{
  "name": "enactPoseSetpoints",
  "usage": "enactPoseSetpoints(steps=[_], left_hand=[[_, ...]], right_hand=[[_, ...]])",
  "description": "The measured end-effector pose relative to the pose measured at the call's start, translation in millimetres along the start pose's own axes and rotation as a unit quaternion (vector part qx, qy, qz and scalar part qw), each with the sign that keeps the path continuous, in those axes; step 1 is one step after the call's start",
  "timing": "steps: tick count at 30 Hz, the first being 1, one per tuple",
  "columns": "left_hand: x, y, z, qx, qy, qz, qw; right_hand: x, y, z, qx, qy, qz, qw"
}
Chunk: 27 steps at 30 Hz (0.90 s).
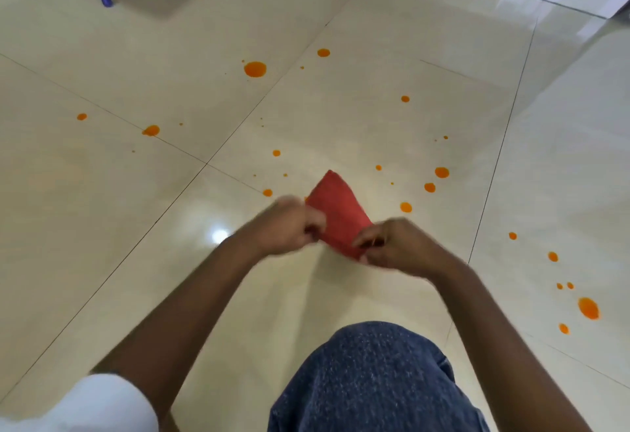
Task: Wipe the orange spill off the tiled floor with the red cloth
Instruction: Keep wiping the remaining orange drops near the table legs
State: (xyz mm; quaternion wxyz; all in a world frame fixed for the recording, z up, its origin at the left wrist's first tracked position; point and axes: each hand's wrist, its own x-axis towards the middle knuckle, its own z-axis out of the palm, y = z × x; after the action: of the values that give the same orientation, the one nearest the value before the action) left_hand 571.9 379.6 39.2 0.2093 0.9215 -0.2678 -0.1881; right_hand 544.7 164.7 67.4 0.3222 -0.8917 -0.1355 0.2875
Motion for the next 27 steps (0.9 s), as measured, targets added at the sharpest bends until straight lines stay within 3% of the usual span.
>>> enactPoseSetpoints(steps=[3,5,7,10,13,15,18,21,25,27], left_hand=[[-15,-4,40,-0.036,-0.189,-0.078,0.978],[-17,-5,57,-0.066,-0.227,-0.105,0.966],[-12,-9,65,-0.077,-0.179,-0.123,0.973],[6,-16,71,-0.011,-0.015,-0.113,0.993],[13,-18,88,0.062,0.026,-0.147,0.987],[4,-22,101,0.053,0.073,-0.176,0.980],[-18,-38,114,0.018,0.078,-0.198,0.977],[-49,-66,121,-0.024,0.053,-0.220,0.974],[-81,-104,126,-0.008,0.057,-0.258,0.964],[-84,-119,124,0.007,0.054,-0.285,0.957]], right_hand=[[2,26,42,0.049,-0.129,0.045,0.989],[4,41,57,0.073,-0.155,0.066,0.983],[8,53,59,0.093,-0.115,0.089,0.985],[22,66,51,0.053,0.030,0.109,0.992],[37,71,61,-0.163,0.089,0.080,0.979],[42,70,79,-0.237,0.101,0.007,0.966],[48,72,113,-0.277,0.030,-0.104,0.955],[64,72,149,-0.354,-0.023,-0.174,0.919],[122,45,169,-0.344,0.013,-0.170,0.923],[163,38,156,-0.316,0.070,-0.116,0.939]])
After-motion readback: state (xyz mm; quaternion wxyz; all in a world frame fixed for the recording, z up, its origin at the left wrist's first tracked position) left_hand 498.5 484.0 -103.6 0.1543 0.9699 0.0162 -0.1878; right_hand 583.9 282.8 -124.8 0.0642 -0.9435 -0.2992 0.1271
